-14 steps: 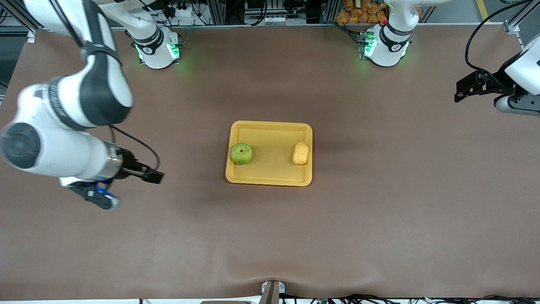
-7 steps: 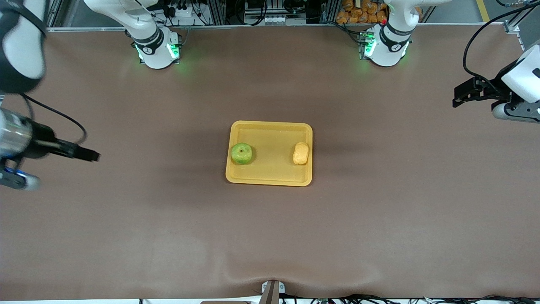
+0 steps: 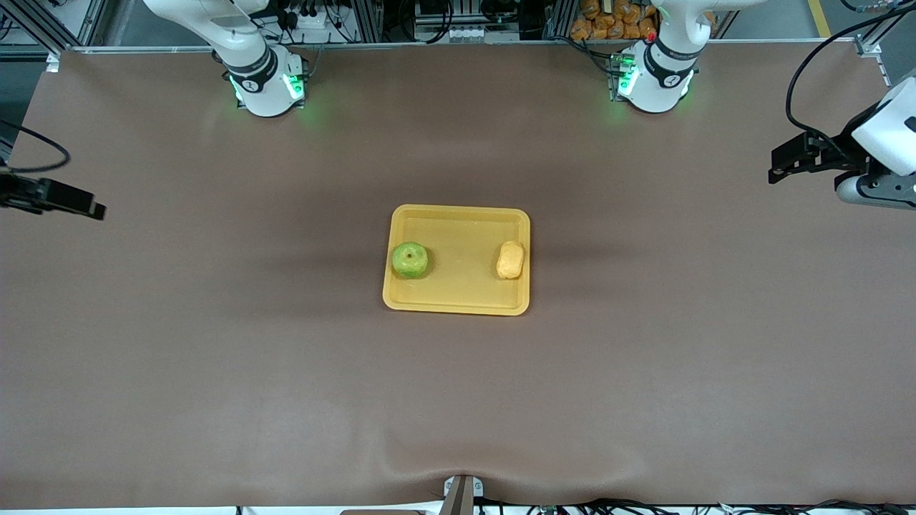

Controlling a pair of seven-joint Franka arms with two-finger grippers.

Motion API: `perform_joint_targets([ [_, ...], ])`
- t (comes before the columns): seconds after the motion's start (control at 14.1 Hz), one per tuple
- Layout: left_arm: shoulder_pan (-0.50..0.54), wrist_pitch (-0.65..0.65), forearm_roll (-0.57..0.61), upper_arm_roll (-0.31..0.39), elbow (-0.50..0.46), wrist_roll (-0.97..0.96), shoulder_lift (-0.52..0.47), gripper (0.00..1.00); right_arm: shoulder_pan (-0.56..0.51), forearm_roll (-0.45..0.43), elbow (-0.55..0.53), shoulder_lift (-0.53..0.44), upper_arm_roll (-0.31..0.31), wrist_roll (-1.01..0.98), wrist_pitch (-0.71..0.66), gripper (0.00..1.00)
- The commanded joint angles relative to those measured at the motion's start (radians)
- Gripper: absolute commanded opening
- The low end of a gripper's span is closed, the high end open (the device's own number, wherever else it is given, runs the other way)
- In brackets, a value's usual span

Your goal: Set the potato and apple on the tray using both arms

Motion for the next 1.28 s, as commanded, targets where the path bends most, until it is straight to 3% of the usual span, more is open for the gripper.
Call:
perform_joint_targets([
  [0.0,0.006,0.011,0.02,-0.008,-0.01,-0.015,-0.008,1.0,-0.005,-0.09,-0.139,-0.122,0.03,-0.056,0.01,1.0],
  [0.21,0.006,0.011,0.02,-0.009,-0.01,-0.015,-0.006,1.0,-0.007,-0.095,-0.226,-0.203,0.038,-0.07,0.053,1.0],
  [0.43,0.006,0.013,0.02,-0.009,-0.01,-0.015,-0.006,1.0,-0.01,-0.105,-0.24,-0.22,0.041,-0.07,0.055,1.0],
  [0.5,0.006,0.013,0.02,-0.009,-0.01,-0.016,-0.005,1.0,-0.013,-0.111,-0.242,-0.23,0.065,-0.07,0.059,1.0],
  [0.71,0.006,0.013,0.02,-0.009,-0.01,-0.015,-0.005,1.0,-0.05,-0.243,-0.216,-0.222,0.165,-0.074,0.084,1.0],
  [0.78,0.006,0.013,0.02,-0.009,-0.01,-0.015,-0.005,1.0,-0.073,-0.207,-0.208,-0.225,0.165,-0.111,0.073,1.0],
  [0.85,0.006,0.013,0.02,-0.009,-0.007,-0.015,0.0,1.0,-0.106,-0.106,-0.22,-0.24,0.147,-0.211,0.064,1.0],
  [0.92,0.006,0.013,0.02,-0.009,-0.007,-0.015,0.0,1.0,-0.11,-0.081,-0.23,-0.25,0.119,-0.275,0.075,1.0],
  [1.21,0.006,0.013,0.02,-0.009,-0.007,-0.016,0.003,1.0,-0.096,-0.073,-0.28,-0.276,0.074,-0.281,0.099,1.0],
])
